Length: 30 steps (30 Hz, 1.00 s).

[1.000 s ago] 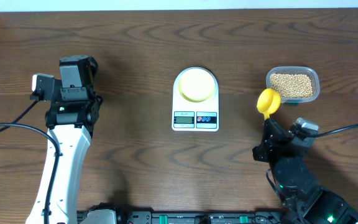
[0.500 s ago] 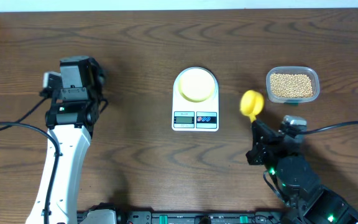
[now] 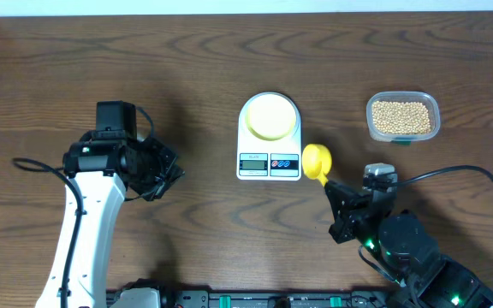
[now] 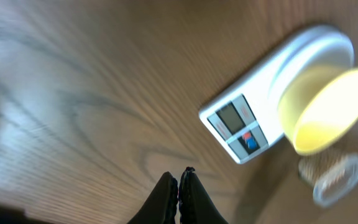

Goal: Scoop item into bowl and weigh 50g on scale
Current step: 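Move the left gripper forward over the scale's display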

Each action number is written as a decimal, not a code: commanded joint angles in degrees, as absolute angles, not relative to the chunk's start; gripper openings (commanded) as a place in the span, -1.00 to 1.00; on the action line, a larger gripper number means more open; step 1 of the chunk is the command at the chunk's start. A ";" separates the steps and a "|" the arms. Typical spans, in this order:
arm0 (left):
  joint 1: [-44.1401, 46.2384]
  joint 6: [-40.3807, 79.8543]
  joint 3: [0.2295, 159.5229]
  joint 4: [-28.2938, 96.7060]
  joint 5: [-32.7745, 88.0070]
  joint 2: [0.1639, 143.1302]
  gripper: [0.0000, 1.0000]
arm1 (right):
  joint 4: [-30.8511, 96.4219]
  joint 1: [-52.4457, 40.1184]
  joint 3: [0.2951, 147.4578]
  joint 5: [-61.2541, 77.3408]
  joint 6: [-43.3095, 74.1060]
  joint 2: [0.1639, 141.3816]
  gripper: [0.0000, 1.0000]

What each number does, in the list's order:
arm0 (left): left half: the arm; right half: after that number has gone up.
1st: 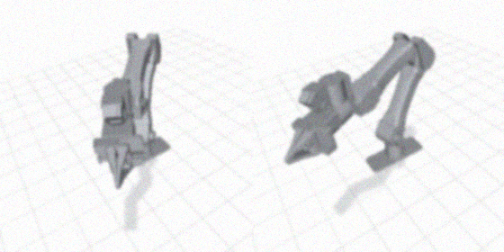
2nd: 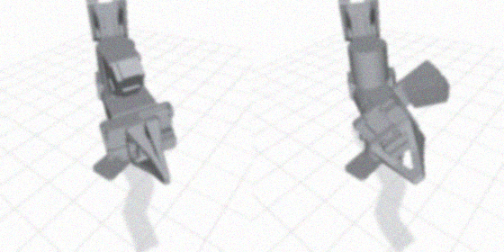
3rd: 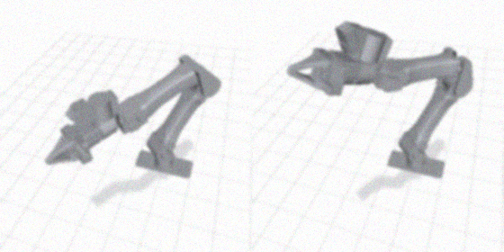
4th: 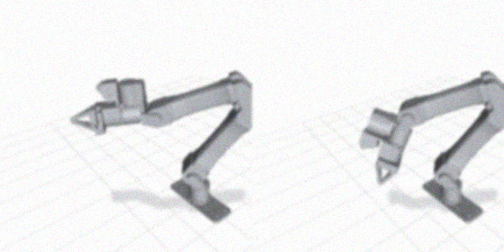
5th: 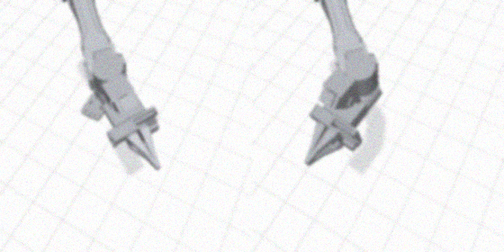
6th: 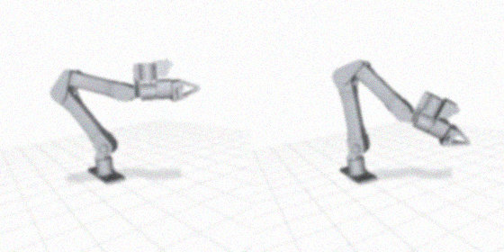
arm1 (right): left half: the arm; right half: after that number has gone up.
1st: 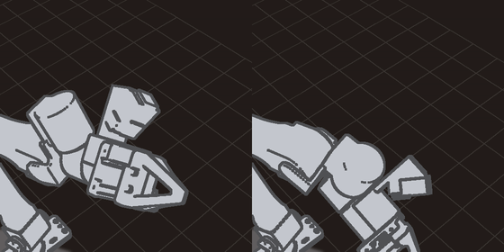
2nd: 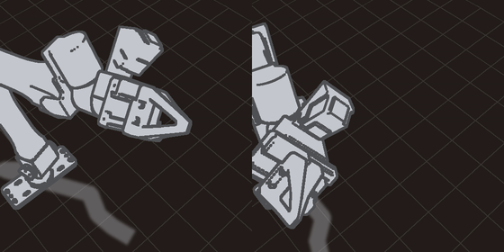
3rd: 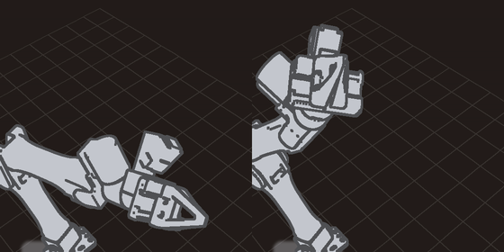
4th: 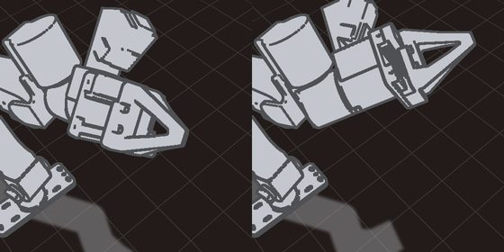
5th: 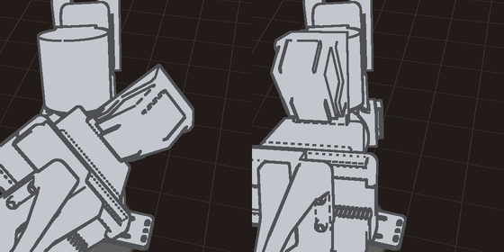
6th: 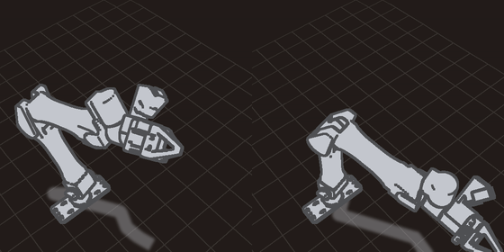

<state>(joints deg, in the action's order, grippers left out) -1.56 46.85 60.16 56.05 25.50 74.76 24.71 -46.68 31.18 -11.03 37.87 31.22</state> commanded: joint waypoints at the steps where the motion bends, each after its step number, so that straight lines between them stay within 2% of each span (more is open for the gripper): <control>1: 2.09 40.49 59.90 54.06 28.51 72.99 -0.86 | 26.13 -46.33 32.36 -8.40 36.80 30.92 -0.98; 5: 9.10 39.57 59.90 48.21 26.61 70.50 -0.86 | 27.49 -46.33 32.36 -8.43 36.77 30.92 -0.98; 9: 19.14 39.79 59.90 44.16 14.68 68.66 -0.86 | 27.94 -46.33 32.36 -8.69 36.77 30.92 -0.98; 17: 32.36 44.80 59.90 44.27 -4.58 68.47 -0.85 | 29.61 -46.33 32.34 -8.82 36.77 30.92 -0.98; 21: 35.20 44.91 59.88 44.29 -10.72 68.69 -0.85 | 29.61 -46.33 32.34 -10.28 36.75 30.92 -0.98; 30: 35.35 45.12 59.88 44.23 -9.21 73.80 -0.86 | 30.57 -46.33 32.08 -17.54 36.73 31.14 -0.98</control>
